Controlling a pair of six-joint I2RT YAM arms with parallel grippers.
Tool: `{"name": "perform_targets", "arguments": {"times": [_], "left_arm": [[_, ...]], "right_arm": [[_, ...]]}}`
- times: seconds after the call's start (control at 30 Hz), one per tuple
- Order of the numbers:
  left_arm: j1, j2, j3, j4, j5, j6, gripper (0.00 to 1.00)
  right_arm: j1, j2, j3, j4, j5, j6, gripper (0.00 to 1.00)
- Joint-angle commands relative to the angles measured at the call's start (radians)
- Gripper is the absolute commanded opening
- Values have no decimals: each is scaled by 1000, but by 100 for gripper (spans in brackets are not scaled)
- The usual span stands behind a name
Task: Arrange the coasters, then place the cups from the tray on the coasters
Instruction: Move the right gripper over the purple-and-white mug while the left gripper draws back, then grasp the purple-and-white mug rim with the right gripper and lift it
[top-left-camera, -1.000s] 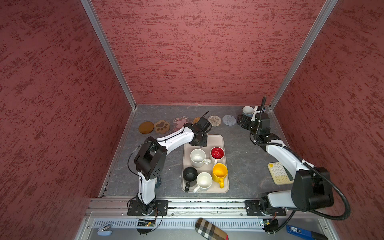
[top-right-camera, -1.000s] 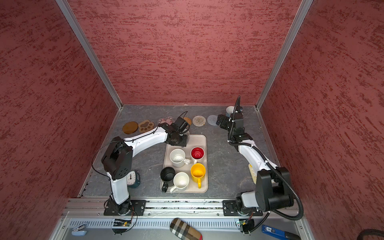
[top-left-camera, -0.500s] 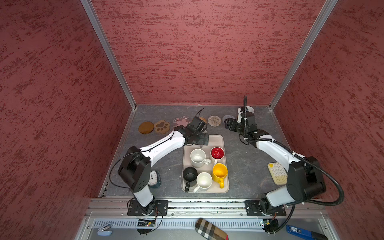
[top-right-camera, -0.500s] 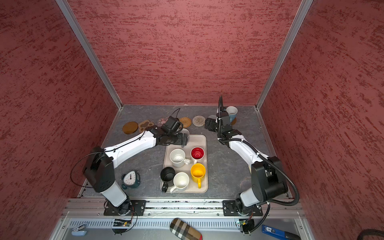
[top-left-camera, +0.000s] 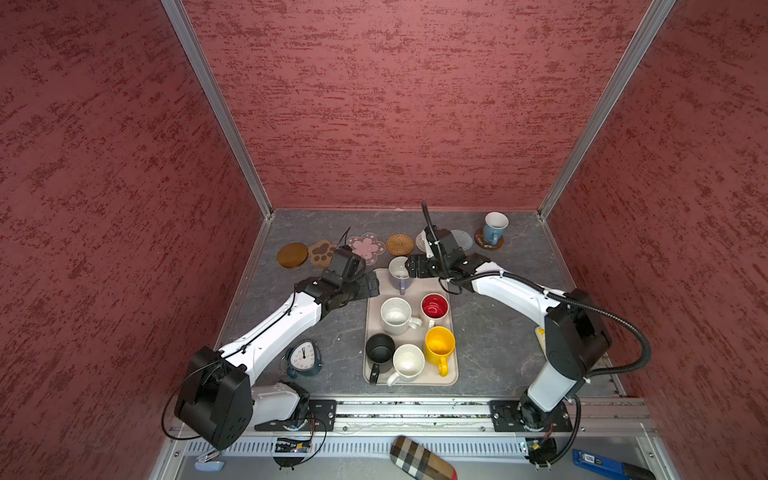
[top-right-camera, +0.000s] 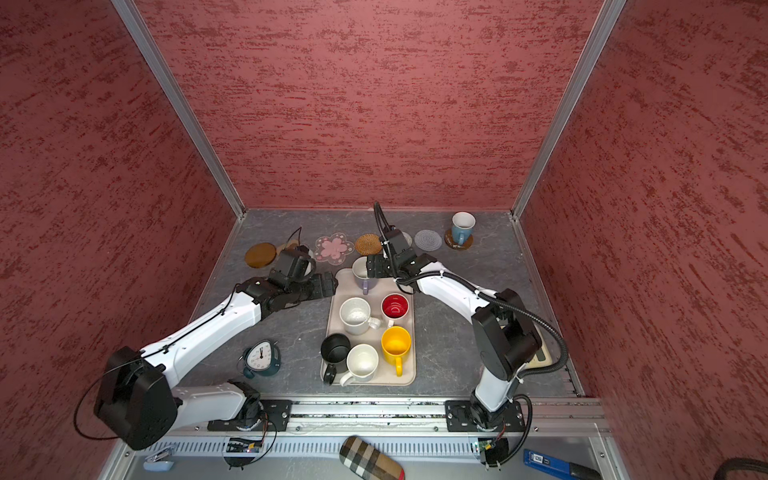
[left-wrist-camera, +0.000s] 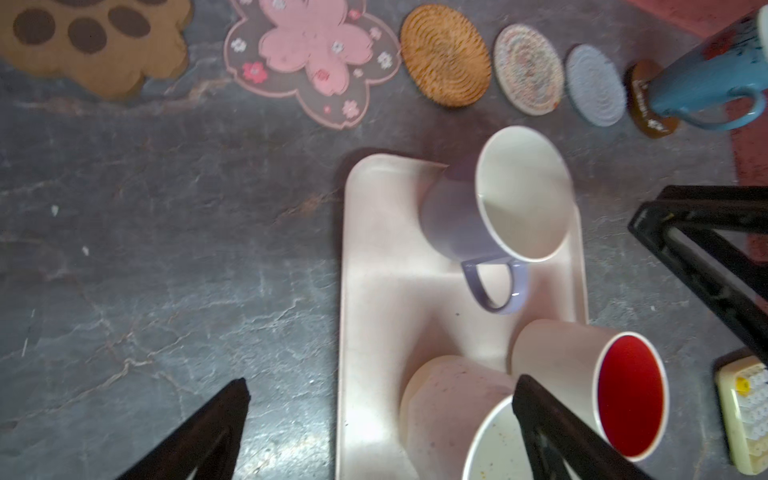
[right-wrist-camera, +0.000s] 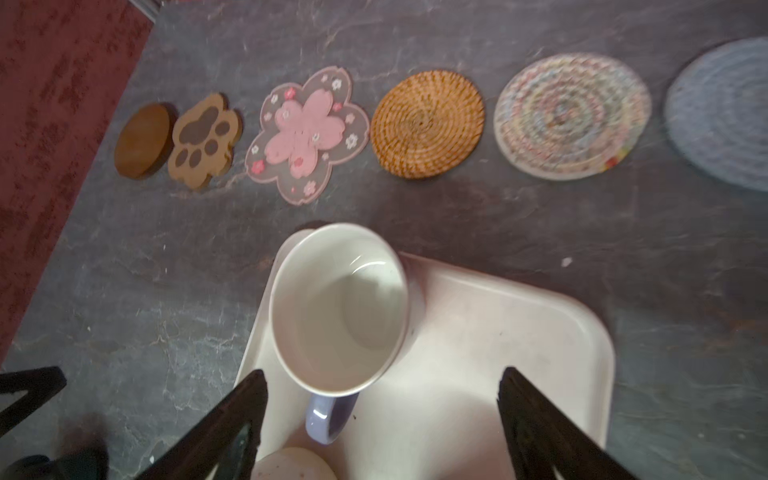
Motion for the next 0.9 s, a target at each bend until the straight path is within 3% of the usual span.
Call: {"name": "perform_targets", "arguments": {"times": [0.0, 0.5, 0.87], "left_arm": [[27, -40, -42, 54, 25, 1, 100], [96, -33, -133, 135, 106, 15, 100], [106, -26, -160, 169, 135, 15, 100]], "right_arm": [[40, 15, 7, -30, 41, 48, 87], [84, 110, 29, -37, 45, 102, 73], [84, 202, 97, -53, 88, 87, 54]]}}
